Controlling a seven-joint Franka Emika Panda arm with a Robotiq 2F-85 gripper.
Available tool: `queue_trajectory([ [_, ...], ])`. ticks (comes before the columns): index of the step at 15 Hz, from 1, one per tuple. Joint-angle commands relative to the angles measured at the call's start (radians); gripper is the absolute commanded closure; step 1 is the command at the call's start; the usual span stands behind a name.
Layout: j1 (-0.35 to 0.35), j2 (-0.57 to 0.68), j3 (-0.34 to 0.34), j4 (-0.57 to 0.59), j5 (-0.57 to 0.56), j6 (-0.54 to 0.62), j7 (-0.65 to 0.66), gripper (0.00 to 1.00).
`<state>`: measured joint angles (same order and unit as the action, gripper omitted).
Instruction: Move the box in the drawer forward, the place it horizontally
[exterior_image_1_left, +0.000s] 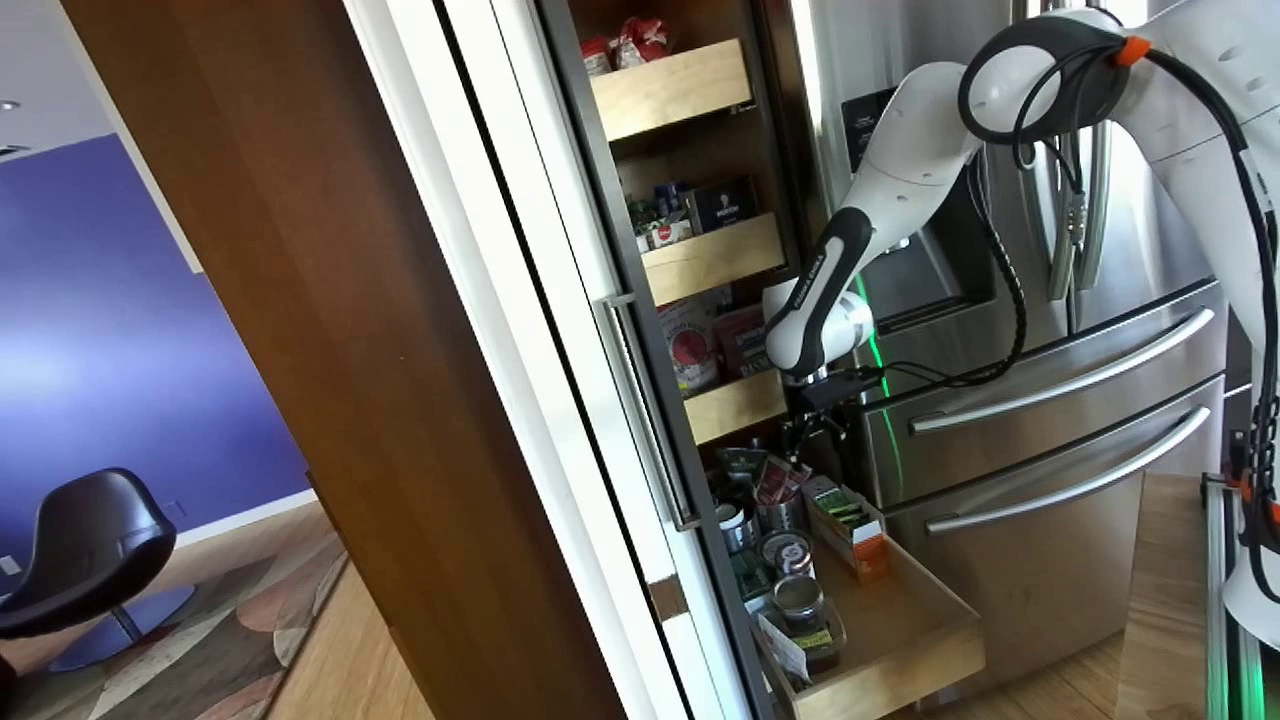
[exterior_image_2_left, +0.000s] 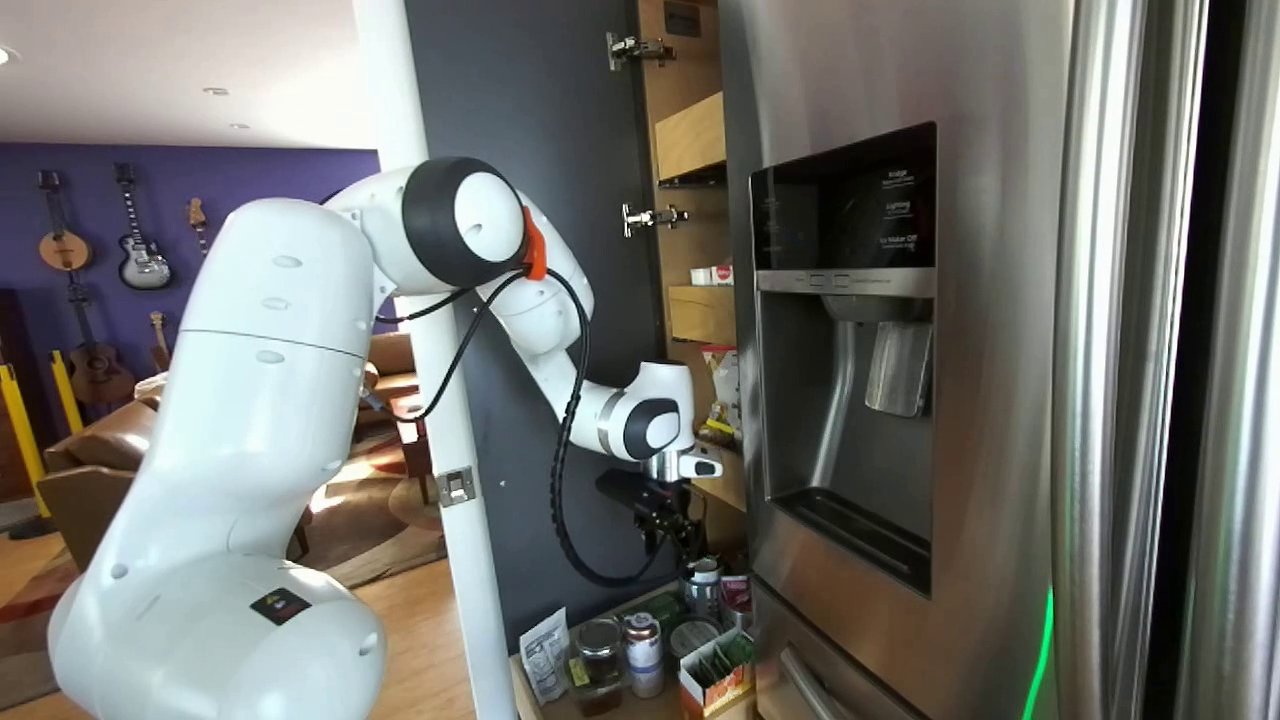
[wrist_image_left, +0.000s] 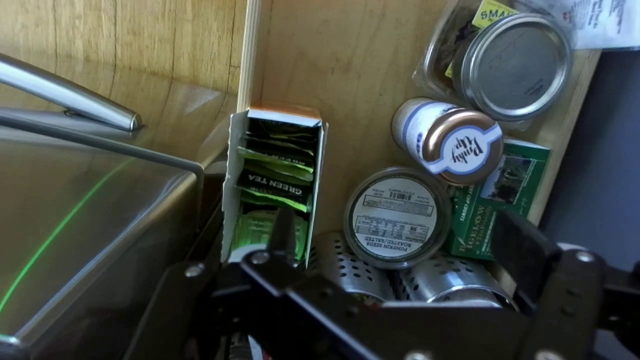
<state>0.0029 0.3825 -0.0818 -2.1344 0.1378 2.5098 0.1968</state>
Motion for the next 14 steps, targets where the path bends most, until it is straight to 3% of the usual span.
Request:
queue_trajectory([
  [1, 0.03, 0.095, -0.003, 0.024, -0.028, 0.021, 0.1, 0.0],
  [7, 0.074, 0.222, -0.05, 0.053, -0.042, 0.116, 0.234, 0.0],
  [14, 0.124, 0.345, -0.142, 0.111, -0.082, 0.296, 0.276, 0.0],
])
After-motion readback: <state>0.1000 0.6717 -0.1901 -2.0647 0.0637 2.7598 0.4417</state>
